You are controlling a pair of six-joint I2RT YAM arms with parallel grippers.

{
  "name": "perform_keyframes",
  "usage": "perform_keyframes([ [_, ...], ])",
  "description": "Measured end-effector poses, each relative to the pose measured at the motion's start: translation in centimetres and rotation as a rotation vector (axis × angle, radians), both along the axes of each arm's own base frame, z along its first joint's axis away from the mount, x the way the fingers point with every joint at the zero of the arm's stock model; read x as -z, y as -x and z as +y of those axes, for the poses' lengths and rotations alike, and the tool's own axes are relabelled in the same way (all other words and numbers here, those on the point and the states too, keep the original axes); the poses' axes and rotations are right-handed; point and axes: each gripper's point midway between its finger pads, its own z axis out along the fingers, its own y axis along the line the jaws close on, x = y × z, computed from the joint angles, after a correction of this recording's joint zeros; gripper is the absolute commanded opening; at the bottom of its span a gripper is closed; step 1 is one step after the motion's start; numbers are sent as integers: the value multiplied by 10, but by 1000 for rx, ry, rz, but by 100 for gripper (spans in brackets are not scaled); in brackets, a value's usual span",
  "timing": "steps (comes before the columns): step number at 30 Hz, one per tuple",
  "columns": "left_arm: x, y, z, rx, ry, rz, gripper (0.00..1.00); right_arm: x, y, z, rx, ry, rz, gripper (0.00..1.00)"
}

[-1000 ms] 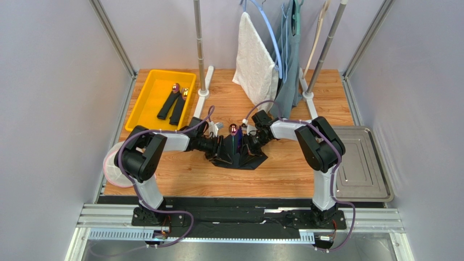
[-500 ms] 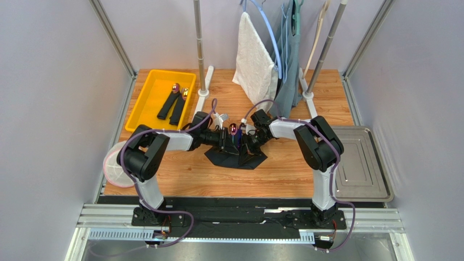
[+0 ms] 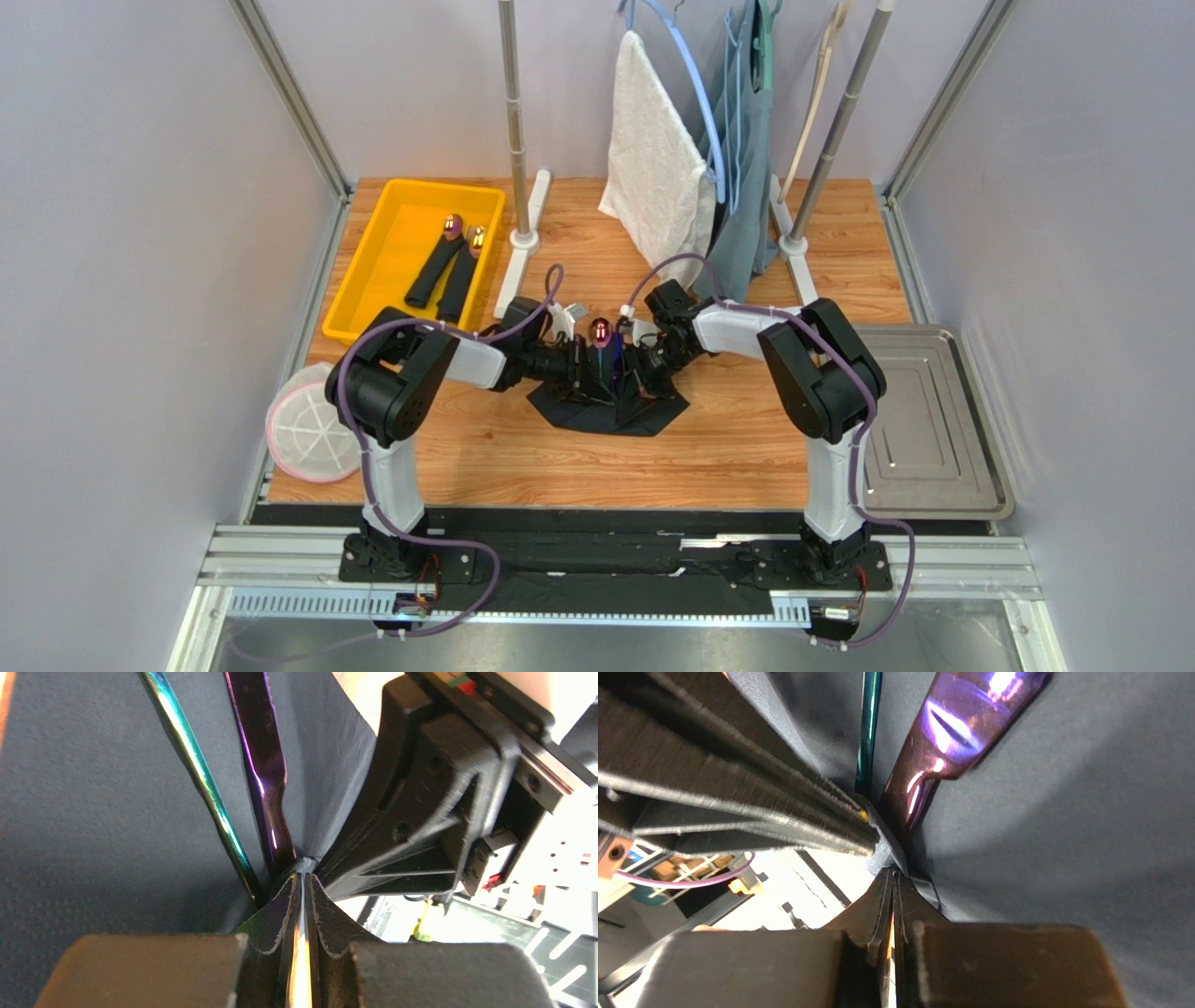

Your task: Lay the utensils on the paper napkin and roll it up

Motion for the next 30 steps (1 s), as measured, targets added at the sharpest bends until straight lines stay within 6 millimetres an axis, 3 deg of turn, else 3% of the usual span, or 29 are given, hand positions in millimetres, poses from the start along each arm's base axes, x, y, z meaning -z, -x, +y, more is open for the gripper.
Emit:
perform_keyframes([
  [2,2,0,0,-3,3,12,12,-1,0,-3,-10,15,-10,15],
  [3,1,0,0,-4,5,13,11,-2,0,-5,-13,22,-16,25],
  [6,1,0,0,-4,5,12,11,-9,-2,-14,-19,49,-47,41],
  [14,2,0,0,-3,5,11,10,-21,-22,-53,20,175,-150,67],
  [21,2,0,0,-3,5,11,9,-14,-27,-78,28,310,-196,70],
  [23,2,0,0,-3,5,11,9,-11,-29,-84,31,346,-208,78],
  [30,2,0,0,-3,5,11,9,-7,-32,-90,41,395,-227,76],
])
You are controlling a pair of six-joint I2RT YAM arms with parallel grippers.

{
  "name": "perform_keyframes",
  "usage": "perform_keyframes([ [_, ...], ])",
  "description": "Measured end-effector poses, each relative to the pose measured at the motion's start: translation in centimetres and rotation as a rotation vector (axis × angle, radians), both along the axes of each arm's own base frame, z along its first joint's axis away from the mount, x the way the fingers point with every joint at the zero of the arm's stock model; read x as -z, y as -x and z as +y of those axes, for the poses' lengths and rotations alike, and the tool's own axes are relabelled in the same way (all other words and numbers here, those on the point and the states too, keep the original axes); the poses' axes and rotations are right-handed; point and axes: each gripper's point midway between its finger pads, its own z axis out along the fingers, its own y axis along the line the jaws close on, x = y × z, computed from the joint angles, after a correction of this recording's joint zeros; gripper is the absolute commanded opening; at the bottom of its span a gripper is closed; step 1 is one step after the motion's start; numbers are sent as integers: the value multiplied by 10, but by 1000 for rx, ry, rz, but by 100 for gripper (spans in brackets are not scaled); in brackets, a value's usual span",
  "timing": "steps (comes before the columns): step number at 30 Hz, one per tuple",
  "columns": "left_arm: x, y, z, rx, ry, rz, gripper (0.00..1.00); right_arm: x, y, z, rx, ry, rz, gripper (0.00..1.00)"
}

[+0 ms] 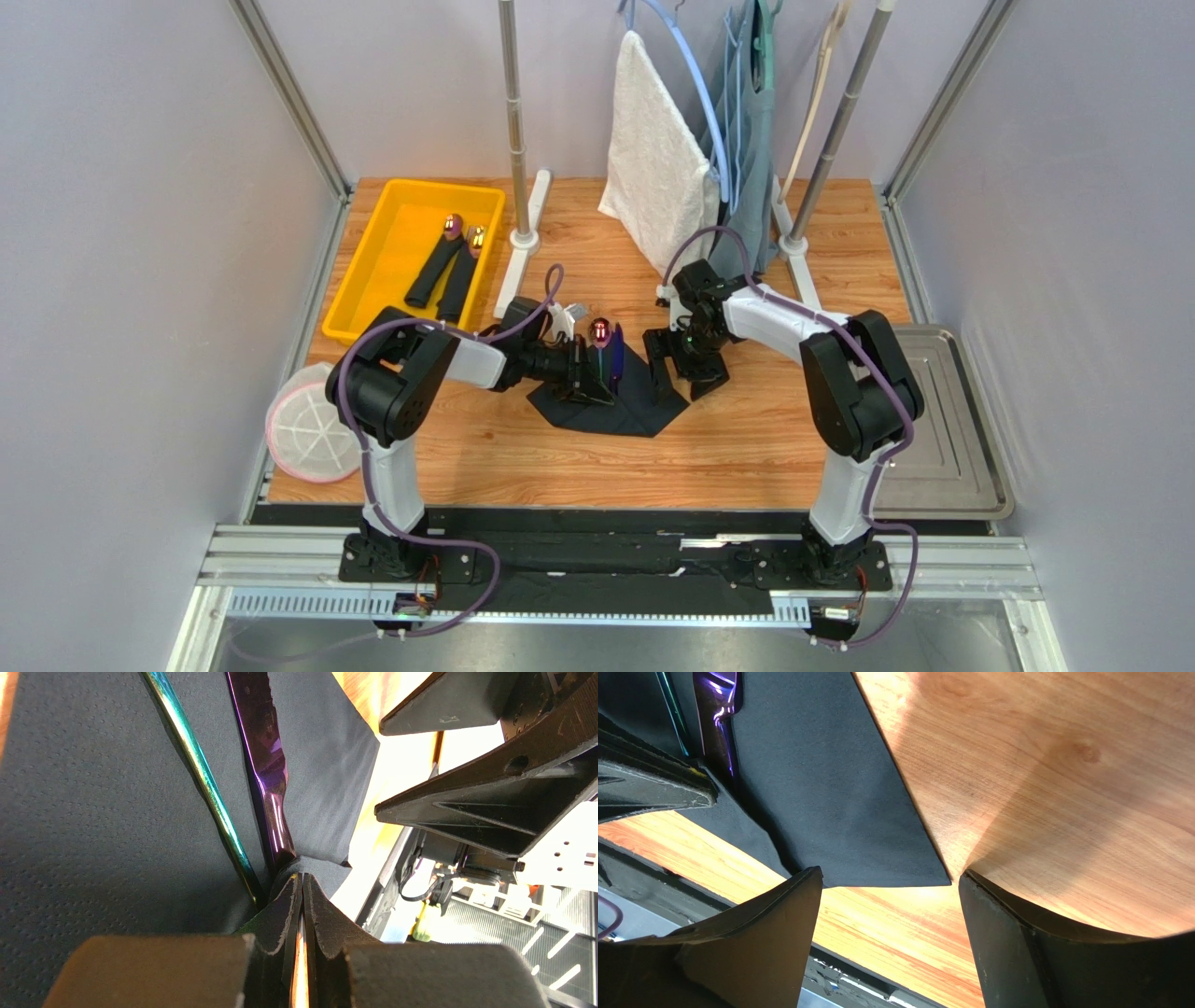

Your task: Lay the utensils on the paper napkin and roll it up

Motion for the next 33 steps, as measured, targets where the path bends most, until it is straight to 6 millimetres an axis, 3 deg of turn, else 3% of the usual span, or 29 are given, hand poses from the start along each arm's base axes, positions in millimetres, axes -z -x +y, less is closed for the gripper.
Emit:
perform_keyframes([
  [5,0,0,0,0,0,0,9,1,5,8,4,-39,40,63],
  [13,0,0,0,0,1,-1,8,-3,18,34,17,-185,154,53],
  [20,0,0,0,0,1,-1,8,-13,13,48,40,-263,167,24],
  [22,0,0,0,0,1,-1,8,-14,12,49,43,-267,163,21],
  [26,0,0,0,0,1,-1,8,-14,11,49,48,-264,162,0],
  [31,0,0,0,0,1,-1,8,-16,10,49,52,-263,161,2],
  [33,0,0,0,0,1,-1,8,-18,8,49,52,-259,160,15],
])
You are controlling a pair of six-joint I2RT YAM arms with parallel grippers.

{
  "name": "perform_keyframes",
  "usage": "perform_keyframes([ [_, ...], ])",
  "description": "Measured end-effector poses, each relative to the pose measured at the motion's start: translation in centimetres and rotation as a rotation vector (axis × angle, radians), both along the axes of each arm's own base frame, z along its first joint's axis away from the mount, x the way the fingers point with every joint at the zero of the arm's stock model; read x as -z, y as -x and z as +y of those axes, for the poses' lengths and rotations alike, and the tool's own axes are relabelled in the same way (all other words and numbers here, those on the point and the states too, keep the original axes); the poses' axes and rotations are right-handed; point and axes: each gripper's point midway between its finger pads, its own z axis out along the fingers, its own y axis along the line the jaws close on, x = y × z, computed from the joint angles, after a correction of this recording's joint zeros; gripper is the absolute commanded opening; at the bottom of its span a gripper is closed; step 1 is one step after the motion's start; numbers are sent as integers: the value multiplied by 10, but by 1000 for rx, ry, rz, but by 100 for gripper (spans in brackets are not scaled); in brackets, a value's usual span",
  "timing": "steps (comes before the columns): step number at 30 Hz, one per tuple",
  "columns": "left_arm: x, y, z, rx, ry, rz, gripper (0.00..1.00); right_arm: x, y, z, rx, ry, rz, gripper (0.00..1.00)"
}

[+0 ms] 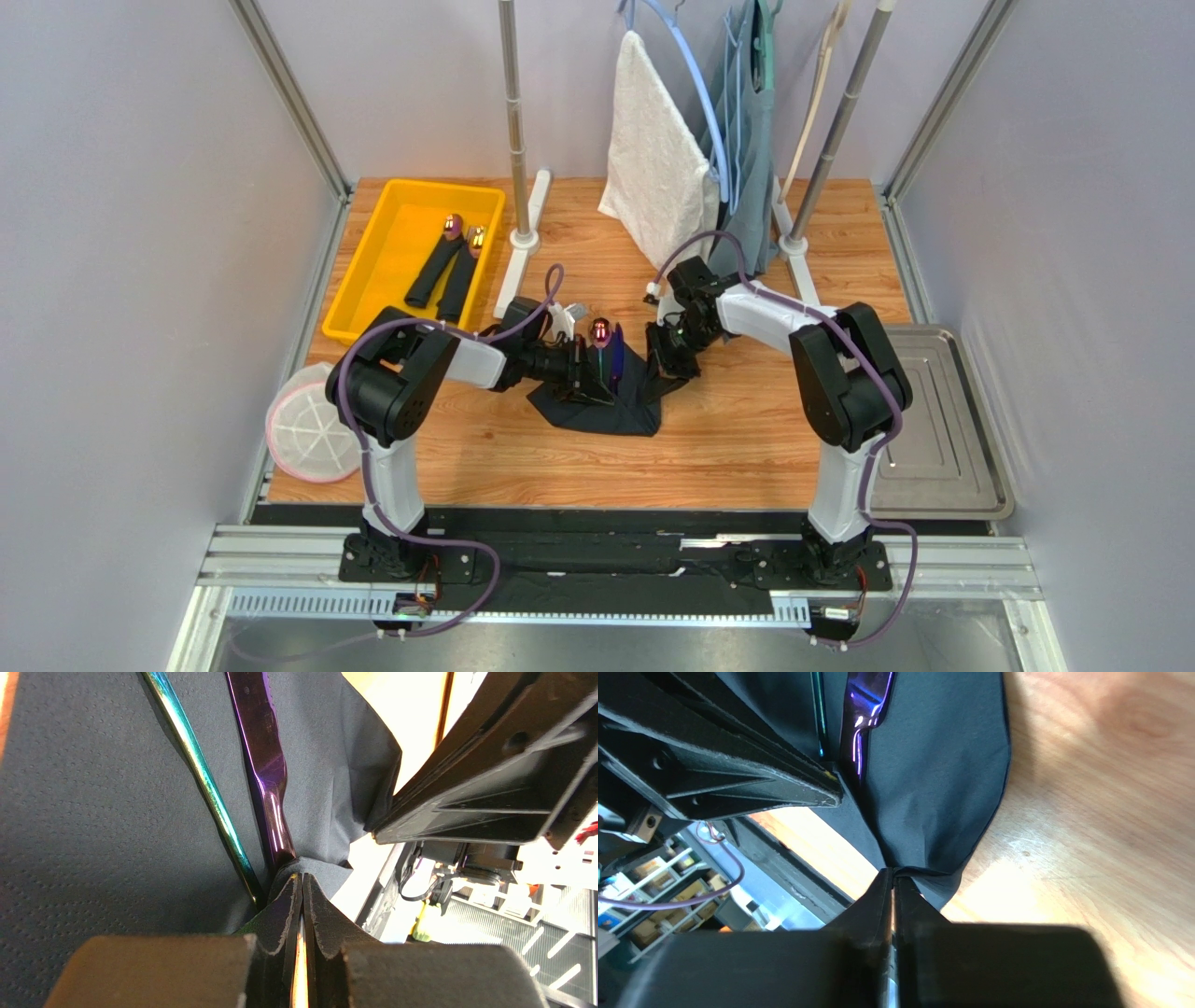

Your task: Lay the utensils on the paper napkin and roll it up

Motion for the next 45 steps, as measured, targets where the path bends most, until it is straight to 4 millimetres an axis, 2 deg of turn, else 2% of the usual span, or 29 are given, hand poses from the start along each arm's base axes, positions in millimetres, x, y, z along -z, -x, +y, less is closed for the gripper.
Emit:
perform_keyframes([
  [4,0,0,0,0,0,0,8,1,-5,-6,3,42,-28,29],
  [5,0,0,0,0,0,0,8,3,-6,-10,5,66,-36,37],
  [7,0,0,0,0,0,0,8,6,-8,-16,9,104,-47,43],
  [10,0,0,0,0,1,0,8,12,-8,-27,6,164,-56,47],
  [17,0,-1,0,0,2,-1,8,20,-7,-43,-5,241,-61,46],
  [18,0,-1,0,0,2,-2,8,21,-7,-44,-3,242,-58,45],
  [20,0,-1,0,0,3,-2,8,23,-7,-45,2,233,-38,34],
  [21,0,-1,0,0,3,-2,8,23,-7,-45,4,224,-30,27],
  [22,0,-1,0,0,3,-2,8,23,-7,-45,7,213,-23,13],
  [24,0,-1,0,0,3,-2,8,24,-8,-44,17,186,-5,2],
  [30,0,-1,0,0,3,-2,7,12,-8,-30,46,51,48,0],
  [36,0,-1,0,0,3,-2,6,-12,-9,-1,62,-116,76,0],
  [45,0,-1,0,0,3,-2,6,-36,-6,42,61,-268,110,0],
])
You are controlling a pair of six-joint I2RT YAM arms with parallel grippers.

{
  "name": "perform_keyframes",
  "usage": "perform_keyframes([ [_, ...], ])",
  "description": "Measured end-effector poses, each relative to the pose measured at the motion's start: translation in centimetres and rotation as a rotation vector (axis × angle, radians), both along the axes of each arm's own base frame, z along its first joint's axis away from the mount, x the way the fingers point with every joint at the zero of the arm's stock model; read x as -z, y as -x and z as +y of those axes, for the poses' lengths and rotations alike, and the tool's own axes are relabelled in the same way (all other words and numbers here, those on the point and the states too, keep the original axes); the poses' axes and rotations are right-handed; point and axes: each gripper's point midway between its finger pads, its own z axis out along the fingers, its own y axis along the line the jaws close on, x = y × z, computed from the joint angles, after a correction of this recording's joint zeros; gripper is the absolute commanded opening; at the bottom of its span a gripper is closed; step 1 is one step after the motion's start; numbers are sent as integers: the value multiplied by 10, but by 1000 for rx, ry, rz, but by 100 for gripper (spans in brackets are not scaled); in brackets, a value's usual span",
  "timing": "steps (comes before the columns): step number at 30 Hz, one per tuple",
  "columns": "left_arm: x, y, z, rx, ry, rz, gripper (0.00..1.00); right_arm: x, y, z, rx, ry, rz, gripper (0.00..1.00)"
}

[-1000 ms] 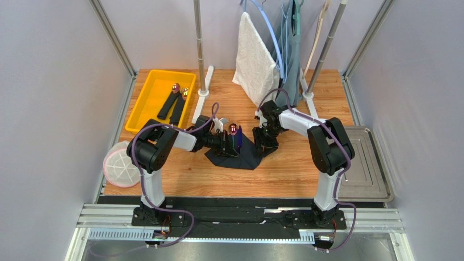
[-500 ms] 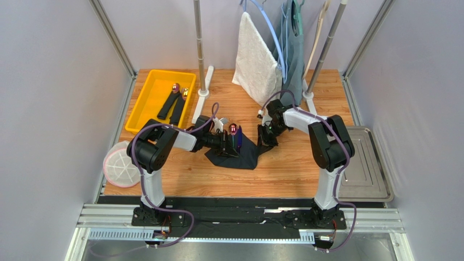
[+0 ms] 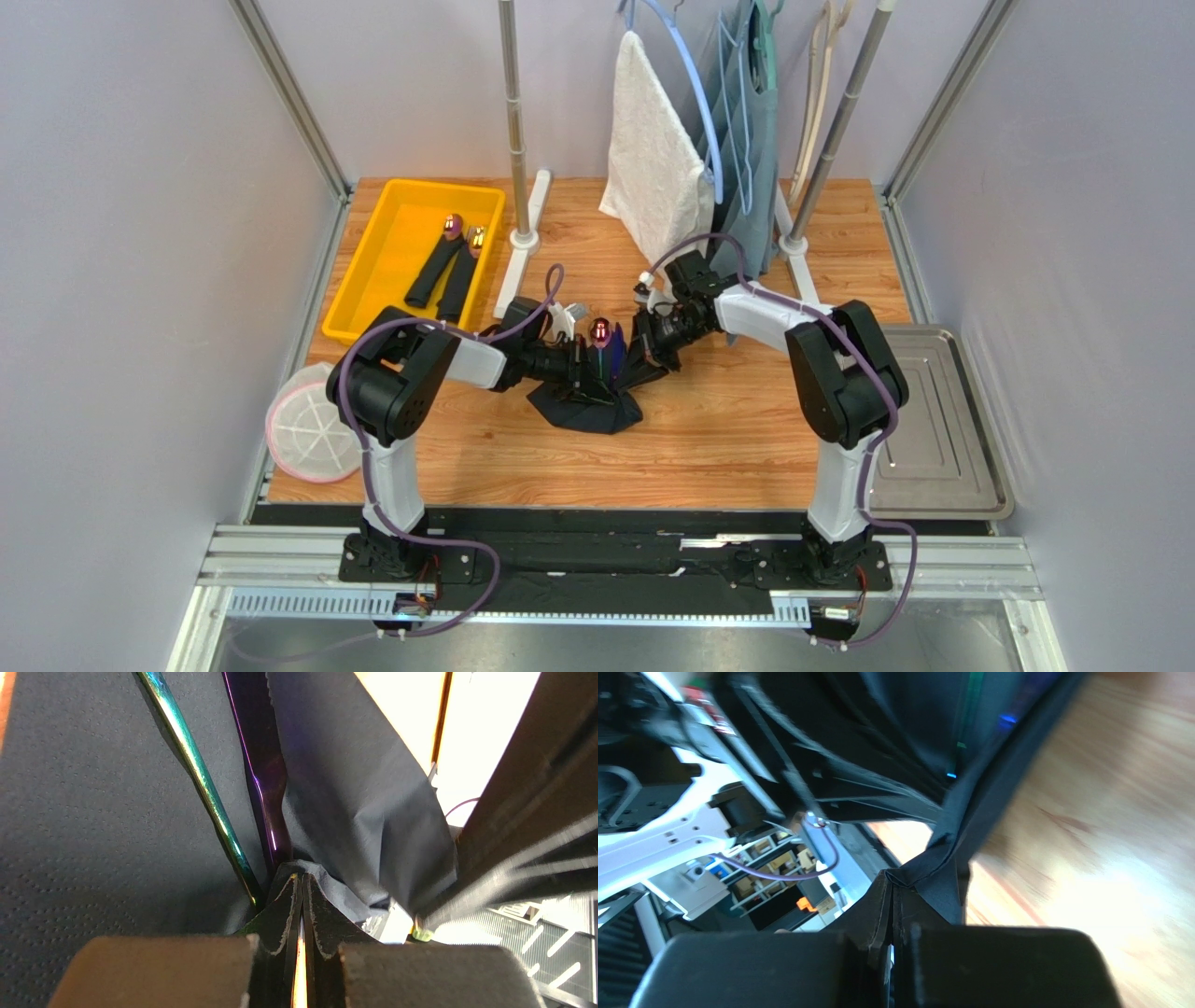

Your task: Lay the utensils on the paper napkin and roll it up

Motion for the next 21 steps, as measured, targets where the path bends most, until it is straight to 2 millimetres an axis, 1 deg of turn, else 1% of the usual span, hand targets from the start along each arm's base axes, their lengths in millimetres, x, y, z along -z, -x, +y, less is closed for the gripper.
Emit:
perform_keyframes([
  [3,0,0,0,0,0,0,6,-4,1,11,-2,-27,-1,0],
  [6,0,0,0,0,0,0,6,-3,1,20,-2,-40,7,0],
  [11,0,0,0,-1,0,1,7,9,2,26,9,-31,43,0],
  [14,-3,-1,0,-9,-5,-6,10,11,1,27,15,-30,50,0],
  [18,-19,-4,0,-19,6,-41,14,10,0,28,21,-31,49,0],
  [21,-26,-5,6,-41,-9,-46,15,8,-1,29,23,-44,56,0],
])
